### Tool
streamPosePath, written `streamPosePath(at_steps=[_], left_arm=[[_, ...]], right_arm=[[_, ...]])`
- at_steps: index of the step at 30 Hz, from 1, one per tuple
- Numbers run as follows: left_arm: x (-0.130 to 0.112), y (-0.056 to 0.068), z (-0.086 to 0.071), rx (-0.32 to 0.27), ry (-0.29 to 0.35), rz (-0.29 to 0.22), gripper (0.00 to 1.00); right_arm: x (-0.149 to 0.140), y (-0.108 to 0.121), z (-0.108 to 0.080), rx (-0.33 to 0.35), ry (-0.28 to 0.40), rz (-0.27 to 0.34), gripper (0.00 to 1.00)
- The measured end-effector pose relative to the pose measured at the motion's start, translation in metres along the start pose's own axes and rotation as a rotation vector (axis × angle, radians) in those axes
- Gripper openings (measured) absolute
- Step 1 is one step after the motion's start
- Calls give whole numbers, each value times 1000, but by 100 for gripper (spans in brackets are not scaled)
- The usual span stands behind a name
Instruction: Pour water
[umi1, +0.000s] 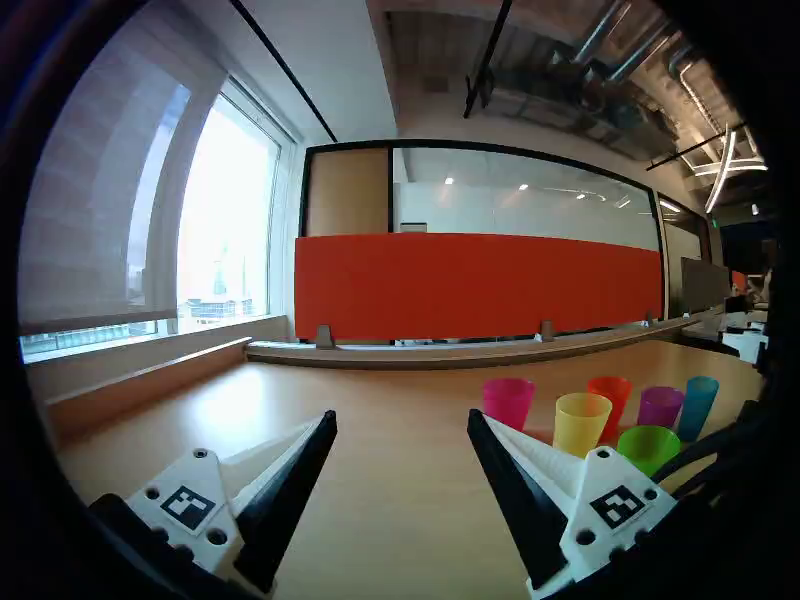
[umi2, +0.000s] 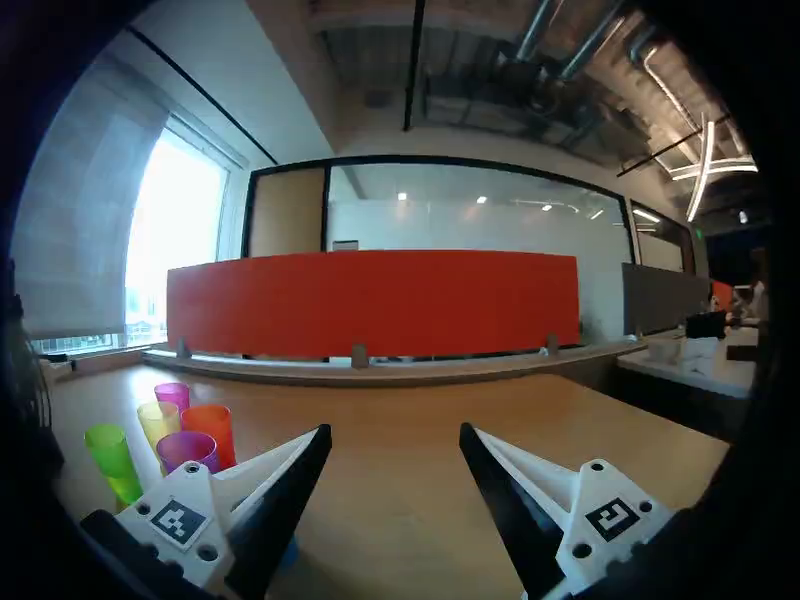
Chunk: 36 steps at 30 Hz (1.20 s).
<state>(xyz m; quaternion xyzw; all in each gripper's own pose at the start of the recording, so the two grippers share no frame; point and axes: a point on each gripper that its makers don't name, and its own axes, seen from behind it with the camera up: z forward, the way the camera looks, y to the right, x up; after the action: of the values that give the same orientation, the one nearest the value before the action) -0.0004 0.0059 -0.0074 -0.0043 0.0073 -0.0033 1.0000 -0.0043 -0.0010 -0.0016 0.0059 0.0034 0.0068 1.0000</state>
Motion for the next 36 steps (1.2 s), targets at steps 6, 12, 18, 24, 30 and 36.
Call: streamPosePath(at_steps=[6, 12, 18, 24, 30, 36], left_arm=[[0, -1, 0, 0, 0, 0, 97], [0, -1, 0, 0, 0, 0, 97], [0, -1, 0, 0, 0, 0, 98], [0, 0, 0, 0, 0, 0, 98], [0, 0, 0, 0, 0, 0, 98], [0, 0, 0, 0, 0, -1, 97]], right_arm=[[-1, 0, 1, -5, -5, -14, 99], [-1, 0, 1, -5, -5, -13, 100], [-2, 0, 0, -6, -6, -13, 100], [-2, -1, 1, -5, -7, -12, 99], [-2, -1, 1, -6, -7, -12, 99], [-1, 0, 0, -6, -7, -13, 99]])
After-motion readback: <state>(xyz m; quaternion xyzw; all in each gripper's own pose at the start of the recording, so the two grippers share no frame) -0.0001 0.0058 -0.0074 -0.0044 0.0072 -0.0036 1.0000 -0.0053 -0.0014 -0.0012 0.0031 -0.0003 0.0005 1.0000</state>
